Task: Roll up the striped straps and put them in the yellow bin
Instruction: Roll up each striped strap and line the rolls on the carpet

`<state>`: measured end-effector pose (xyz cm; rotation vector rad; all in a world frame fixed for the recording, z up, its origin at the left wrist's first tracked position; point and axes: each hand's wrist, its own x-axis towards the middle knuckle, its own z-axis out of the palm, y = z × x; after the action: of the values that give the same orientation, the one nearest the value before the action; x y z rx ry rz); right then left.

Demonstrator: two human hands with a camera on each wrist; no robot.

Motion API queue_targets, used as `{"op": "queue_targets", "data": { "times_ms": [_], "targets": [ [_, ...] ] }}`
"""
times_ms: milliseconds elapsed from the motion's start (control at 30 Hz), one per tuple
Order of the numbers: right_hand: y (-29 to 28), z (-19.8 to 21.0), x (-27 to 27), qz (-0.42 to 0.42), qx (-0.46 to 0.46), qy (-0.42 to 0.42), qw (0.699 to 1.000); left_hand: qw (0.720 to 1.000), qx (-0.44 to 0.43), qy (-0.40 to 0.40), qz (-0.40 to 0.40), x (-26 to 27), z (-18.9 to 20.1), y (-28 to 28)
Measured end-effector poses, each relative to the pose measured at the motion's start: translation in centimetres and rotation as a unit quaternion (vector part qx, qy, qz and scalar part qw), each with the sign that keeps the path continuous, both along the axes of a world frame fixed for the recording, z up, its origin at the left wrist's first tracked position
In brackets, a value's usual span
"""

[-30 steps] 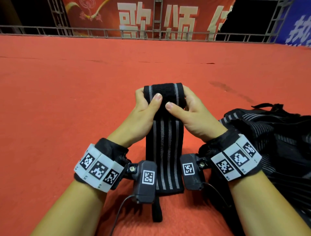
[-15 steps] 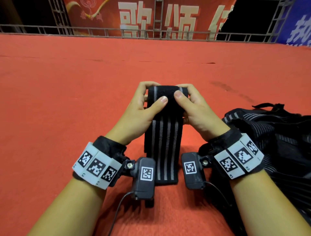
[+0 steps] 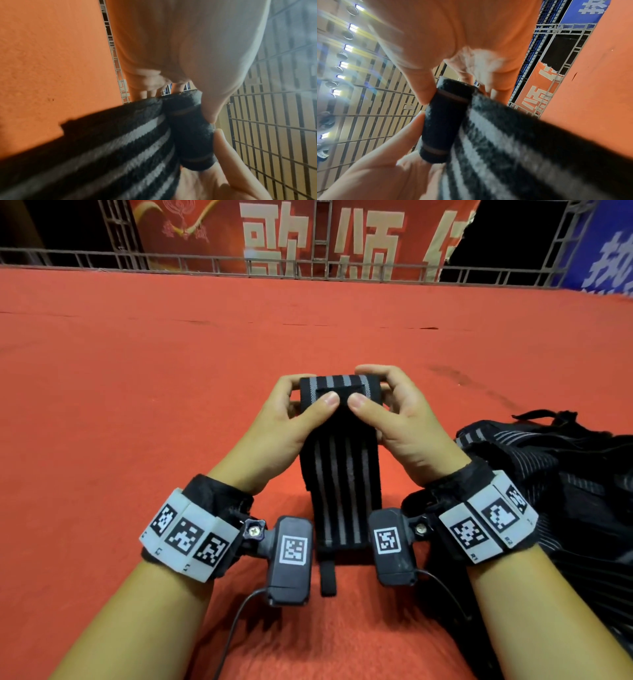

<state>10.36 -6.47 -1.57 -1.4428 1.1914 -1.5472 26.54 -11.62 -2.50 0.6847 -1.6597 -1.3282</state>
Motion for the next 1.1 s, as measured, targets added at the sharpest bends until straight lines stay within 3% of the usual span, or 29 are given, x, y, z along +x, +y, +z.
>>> {"op": "queue_targets", "data": {
  "times_ms": [133,233,433,667,1100],
  "targets": [
    [0.0,-0.1,0.1,0.001,0.026,0.016,1.0,1.0,-0.018,-0.002,0.003,0.3,0.1,-0.1],
    [0.2,0.0,0.2,-0.021,0.005,0.033,0.999,1.0,0.018,0.002,-0.013,0.0,0.0,-0.1],
    [-0.3,-0.3,0.5,0.014,0.093,-0.021,0.995,0.999,-0.032,-0.007,-0.002,-0.2,-0.2,0.2],
    [-0.4,-0.4,0.3,0.003,0.086,0.003,0.996,0.999,-0.028,-0.04,-0.019,-0.5,-0.3,0.5],
    [-0.1,-0.2,-0.1,0.017,0.036,-0.007,0.999,0.999,-0.036,0.0,-0.019,-0.4,-0.3,0.3]
  ]
}}
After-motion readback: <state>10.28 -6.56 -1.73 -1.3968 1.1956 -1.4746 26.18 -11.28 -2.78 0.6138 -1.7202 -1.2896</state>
